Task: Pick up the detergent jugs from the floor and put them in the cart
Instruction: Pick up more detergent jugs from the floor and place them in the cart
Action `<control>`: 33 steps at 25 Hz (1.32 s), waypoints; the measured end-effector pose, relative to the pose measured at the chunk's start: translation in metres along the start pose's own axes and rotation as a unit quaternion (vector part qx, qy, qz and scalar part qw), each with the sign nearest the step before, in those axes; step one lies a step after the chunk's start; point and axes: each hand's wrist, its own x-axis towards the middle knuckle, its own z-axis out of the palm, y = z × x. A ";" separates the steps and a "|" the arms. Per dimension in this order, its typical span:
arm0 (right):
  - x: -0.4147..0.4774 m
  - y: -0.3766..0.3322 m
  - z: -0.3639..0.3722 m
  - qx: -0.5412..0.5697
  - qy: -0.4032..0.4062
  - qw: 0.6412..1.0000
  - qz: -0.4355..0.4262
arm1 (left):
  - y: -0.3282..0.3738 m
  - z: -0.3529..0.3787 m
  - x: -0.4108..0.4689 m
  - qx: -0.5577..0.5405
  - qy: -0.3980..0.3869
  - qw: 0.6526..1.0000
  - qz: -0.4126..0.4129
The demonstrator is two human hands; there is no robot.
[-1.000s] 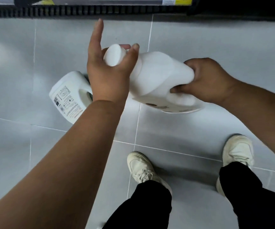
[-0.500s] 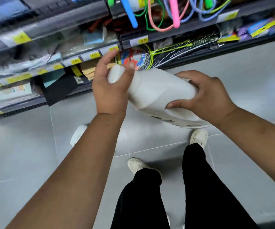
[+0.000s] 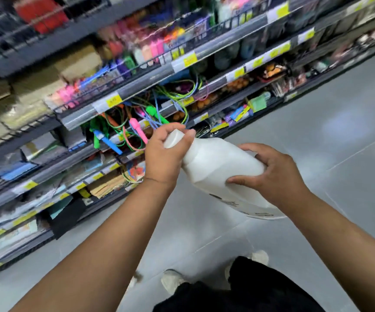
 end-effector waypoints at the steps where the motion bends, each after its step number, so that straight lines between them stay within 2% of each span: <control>1: 0.000 0.009 -0.024 -0.002 0.016 1.000 0.014 | 0.004 0.027 0.003 -0.006 -0.019 1.000 -0.003; 7: 0.010 0.079 -0.147 -0.004 0.117 0.988 0.096 | 0.016 0.197 0.036 -0.007 -0.150 0.989 -0.004; 13: 0.043 0.139 -0.259 -0.003 0.200 0.965 0.169 | 0.028 0.360 0.080 -0.017 -0.280 0.959 -0.026; 19: 0.102 0.184 -0.374 -0.008 0.320 0.923 0.212 | 0.064 0.538 0.143 -0.026 -0.423 0.905 -0.027; 24: 0.143 0.226 -0.480 0.005 0.378 0.895 0.238 | 0.100 0.683 0.170 -0.025 -0.490 0.871 -0.018; 28: 0.167 0.278 -0.568 0.022 0.399 0.886 0.233 | 0.110 0.799 0.180 -0.017 -0.517 0.856 -0.004; 33: 0.199 0.350 -0.691 0.025 0.408 0.883 0.230 | 0.127 0.943 0.183 -0.011 -0.504 0.864 0.003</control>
